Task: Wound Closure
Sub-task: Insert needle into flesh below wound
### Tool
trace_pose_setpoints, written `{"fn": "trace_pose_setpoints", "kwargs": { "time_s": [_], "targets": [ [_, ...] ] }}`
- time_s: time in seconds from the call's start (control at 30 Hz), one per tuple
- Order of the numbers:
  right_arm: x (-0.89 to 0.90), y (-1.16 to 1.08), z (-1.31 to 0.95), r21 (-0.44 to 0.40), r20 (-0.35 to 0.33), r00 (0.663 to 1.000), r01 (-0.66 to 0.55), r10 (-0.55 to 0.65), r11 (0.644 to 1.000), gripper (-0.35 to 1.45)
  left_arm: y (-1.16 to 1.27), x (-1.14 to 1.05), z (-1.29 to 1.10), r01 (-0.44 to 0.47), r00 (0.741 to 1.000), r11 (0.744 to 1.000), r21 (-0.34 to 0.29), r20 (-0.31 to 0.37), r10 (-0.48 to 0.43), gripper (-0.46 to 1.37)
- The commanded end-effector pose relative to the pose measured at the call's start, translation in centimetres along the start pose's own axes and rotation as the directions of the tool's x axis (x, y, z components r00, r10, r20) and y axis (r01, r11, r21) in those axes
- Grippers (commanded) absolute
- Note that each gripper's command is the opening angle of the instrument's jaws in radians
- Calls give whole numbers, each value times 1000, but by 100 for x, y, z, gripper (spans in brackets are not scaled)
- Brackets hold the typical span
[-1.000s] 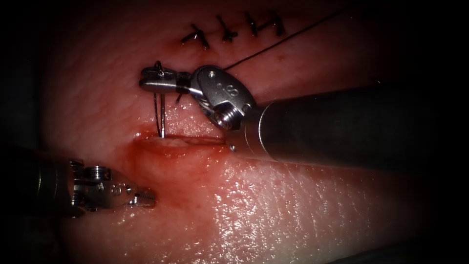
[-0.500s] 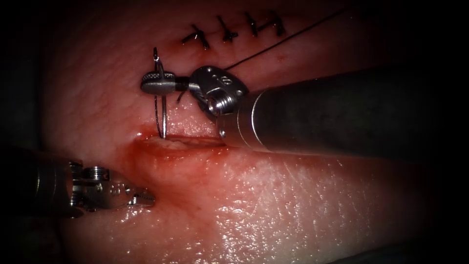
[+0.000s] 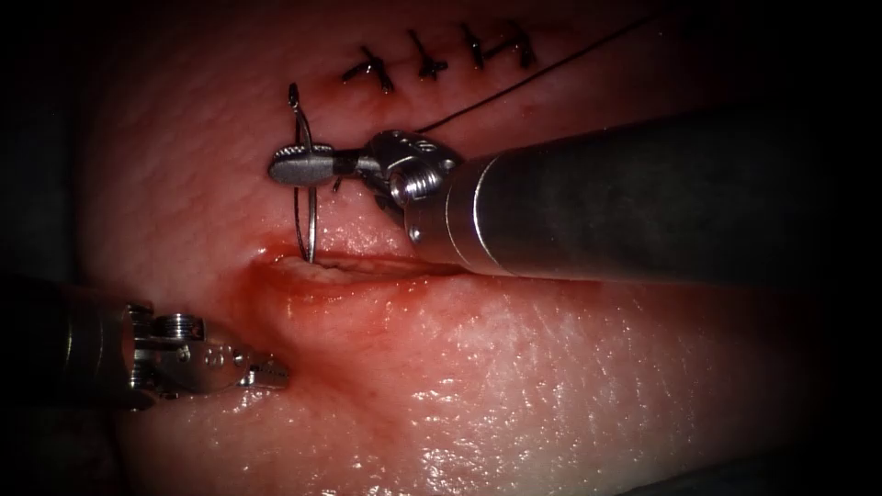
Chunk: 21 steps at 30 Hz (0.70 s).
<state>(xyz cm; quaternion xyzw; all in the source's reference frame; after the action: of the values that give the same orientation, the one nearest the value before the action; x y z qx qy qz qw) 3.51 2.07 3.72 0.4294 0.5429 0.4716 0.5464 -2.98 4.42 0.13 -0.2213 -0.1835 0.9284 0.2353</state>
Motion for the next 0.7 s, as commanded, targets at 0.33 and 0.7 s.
{"fn": "trace_pose_setpoints", "kwargs": {
  "time_s": [0.33,0.7],
  "targets": [
    [-14,-7,1,13,29,993,-117,116,993,-35,-2,1,0,0,1000,1000,-8,0,0,-35],
    [-30,-13,3,-6,61,930,-363,362,932,-35,-2,3,0,2,1000,1000,-8,0,-2,-35]
  ]
}}
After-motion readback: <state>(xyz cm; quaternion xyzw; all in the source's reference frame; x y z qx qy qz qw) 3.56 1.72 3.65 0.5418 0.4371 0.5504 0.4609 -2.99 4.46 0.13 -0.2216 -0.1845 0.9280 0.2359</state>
